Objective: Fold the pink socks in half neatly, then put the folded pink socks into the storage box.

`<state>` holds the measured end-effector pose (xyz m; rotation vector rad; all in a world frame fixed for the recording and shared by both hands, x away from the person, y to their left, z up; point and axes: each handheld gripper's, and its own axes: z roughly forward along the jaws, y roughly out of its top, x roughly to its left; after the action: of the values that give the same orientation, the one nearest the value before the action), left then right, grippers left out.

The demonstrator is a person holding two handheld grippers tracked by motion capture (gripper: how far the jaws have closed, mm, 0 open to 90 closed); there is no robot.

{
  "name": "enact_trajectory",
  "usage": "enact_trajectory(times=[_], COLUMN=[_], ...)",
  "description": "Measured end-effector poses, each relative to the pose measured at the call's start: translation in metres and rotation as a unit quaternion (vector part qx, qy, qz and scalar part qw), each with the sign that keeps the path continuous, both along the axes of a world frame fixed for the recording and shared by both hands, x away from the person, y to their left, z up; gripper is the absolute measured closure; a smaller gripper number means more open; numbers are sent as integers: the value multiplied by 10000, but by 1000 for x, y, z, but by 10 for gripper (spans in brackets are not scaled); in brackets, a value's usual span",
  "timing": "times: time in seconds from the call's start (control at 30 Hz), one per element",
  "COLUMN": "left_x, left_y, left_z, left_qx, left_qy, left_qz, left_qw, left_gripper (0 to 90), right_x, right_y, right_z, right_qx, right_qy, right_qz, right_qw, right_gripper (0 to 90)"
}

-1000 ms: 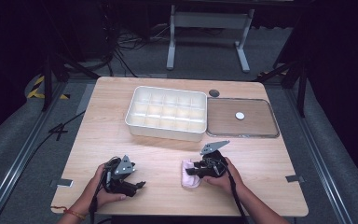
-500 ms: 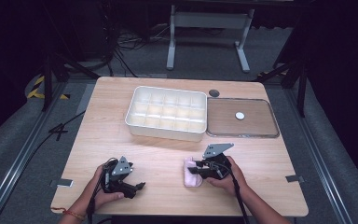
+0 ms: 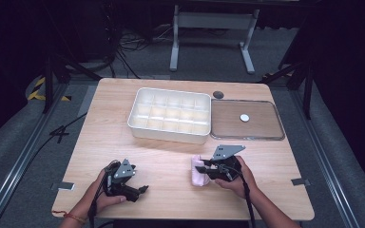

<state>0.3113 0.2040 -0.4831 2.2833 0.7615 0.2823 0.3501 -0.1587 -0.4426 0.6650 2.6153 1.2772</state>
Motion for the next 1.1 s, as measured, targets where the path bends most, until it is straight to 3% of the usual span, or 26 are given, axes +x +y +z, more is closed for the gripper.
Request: enact_trajectory(times=[0.33,0.8,1.1], left_x=[2,2,2], left_y=[1,0,0], left_z=[0,0,0], left_qx=[8,-11,-2], left_qy=[22,30,15], left_qz=[-99,-94,-91], left_qw=[9999,10000,10000], left_gripper=[107,107,107], right_x=[2,6,7], right_y=[-11,-33,-42], right_z=[10,27,31], right_qx=[-33,192,208], right_qy=[-212,-470,-599], right_qz=[-81,-393,-597], right_qw=[9997,9979,9962], right_gripper=[713,713,712])
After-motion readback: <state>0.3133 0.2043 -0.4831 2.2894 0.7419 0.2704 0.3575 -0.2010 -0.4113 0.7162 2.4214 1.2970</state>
